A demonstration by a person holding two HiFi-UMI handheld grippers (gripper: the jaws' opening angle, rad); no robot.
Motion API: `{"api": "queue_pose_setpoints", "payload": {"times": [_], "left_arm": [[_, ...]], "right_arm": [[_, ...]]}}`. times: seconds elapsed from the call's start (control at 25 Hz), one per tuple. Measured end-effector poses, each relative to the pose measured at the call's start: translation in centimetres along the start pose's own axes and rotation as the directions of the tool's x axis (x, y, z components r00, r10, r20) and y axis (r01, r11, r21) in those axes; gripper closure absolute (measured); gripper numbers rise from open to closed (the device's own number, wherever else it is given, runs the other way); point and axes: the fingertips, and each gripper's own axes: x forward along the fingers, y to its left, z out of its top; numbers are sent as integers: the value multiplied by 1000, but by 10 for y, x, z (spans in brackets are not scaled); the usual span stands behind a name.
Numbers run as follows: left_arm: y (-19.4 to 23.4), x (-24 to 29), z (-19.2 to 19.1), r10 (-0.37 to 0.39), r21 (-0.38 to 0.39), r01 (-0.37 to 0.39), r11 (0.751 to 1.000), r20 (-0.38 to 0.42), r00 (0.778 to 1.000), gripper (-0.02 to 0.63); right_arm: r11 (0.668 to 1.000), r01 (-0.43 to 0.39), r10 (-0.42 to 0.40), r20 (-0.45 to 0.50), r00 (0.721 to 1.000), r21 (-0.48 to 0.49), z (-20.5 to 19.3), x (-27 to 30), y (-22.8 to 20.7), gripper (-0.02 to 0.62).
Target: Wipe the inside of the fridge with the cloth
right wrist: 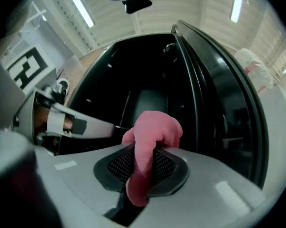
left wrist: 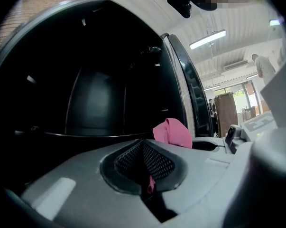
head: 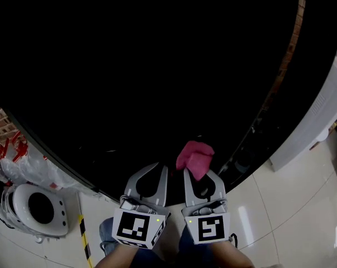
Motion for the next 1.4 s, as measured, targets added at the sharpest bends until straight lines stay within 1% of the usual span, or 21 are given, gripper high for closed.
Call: {"api": "queue_pose_setpoints", "payload": {"times": [0.12,0.24,0.4,0.52,0.6,0.68,0.8,0.92,1.0,1.12,1.2,1.28,1.4], "left_arm": [[-1,3,16,0,-42,-1,999,-21,1000,600],[-1,5,52,16,-86,-22,996,-69,997,600],[2,-4,114,74,-84,-83,993,-103,992,600],[4,-14,160,95,-123,-108,987,-108,990,600],[1,-18,192,104,-131,-118,984,-109,989,600],[-8,-20,224,100,-126,-114,985,-115,988,600],[-25,-23,271,71,-130,-89,988,-135,988,600],[-46,-24,314,35,-130,-55,990,-147,988,600],[-61,-24,338,9,-132,-29,991,-146,989,600],[-84,-17,363,-8,-121,-8,993,-126,992,600],[-102,-11,376,2,-106,-14,994,-114,993,600],[-119,-5,387,29,-87,-38,995,-101,994,600],[-144,5,395,99,-61,-105,993,-96,990,600]], "right_arm": [[996,-69,68,14,998,49,36,3,5,537],[990,-121,122,-15,992,73,78,6,1,537],[986,-142,148,-65,987,87,139,0,-1,537],[986,-148,154,-79,985,81,190,1,4,537],[985,-155,161,-80,984,78,225,3,3,537],[985,-160,165,-85,983,70,259,2,-1,537],[985,-157,163,-100,982,74,309,-4,-9,537],[988,-129,138,-107,985,89,356,-12,-27,537],[990,-112,119,-95,988,81,383,-20,-42,537],[994,-104,107,-61,992,45,411,-32,-66,537],[991,-125,127,-48,991,39,419,-42,-83,537],[987,-161,162,-19,987,28,427,-51,-100,537],[974,-226,226,38,973,-10,436,-60,-129,537]]}}
